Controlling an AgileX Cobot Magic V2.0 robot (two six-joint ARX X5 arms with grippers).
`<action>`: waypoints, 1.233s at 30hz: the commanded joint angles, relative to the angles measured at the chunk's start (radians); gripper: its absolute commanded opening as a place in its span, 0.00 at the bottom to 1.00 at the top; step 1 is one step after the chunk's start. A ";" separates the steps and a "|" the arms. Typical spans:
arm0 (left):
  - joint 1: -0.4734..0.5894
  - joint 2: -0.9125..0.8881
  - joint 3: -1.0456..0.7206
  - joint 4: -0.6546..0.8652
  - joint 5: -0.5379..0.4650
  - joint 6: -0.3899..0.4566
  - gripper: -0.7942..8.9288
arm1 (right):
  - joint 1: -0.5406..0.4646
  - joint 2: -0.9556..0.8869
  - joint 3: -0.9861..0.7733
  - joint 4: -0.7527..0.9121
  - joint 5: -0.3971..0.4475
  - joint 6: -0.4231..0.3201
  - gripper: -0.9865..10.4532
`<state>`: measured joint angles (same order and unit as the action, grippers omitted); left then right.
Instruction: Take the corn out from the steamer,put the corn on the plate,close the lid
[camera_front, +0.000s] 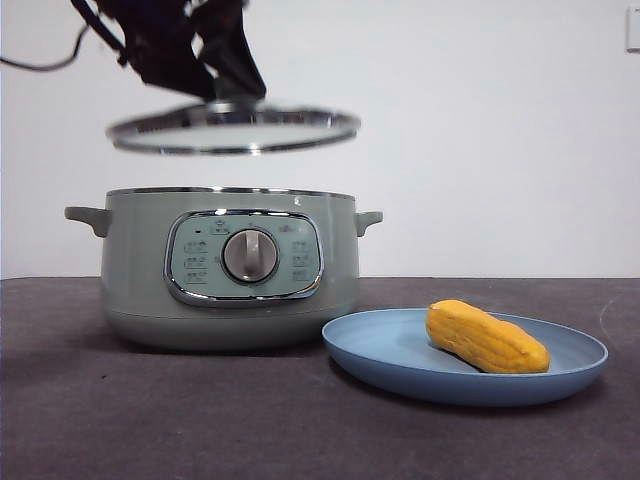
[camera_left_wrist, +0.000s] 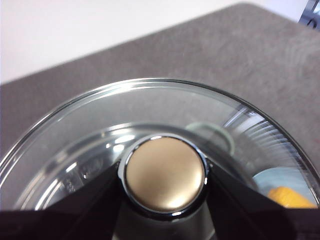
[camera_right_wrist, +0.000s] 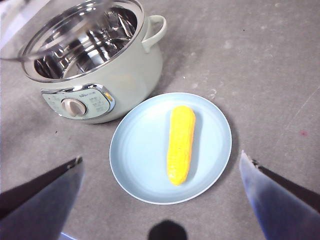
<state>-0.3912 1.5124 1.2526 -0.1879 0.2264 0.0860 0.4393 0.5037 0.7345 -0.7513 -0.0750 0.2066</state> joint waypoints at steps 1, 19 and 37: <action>0.000 0.012 0.010 0.081 -0.007 0.014 0.07 | 0.002 -0.002 -0.006 0.006 0.005 0.007 0.58; 0.001 0.102 0.010 0.085 -0.042 0.023 0.07 | 0.002 -0.002 -0.006 0.006 0.005 0.006 0.58; 0.001 0.110 0.010 0.023 -0.048 0.042 0.07 | 0.002 -0.002 -0.006 0.006 0.005 0.005 0.58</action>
<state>-0.3912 1.6215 1.2526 -0.1963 0.1745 0.1192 0.4393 0.5037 0.7345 -0.7513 -0.0750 0.2062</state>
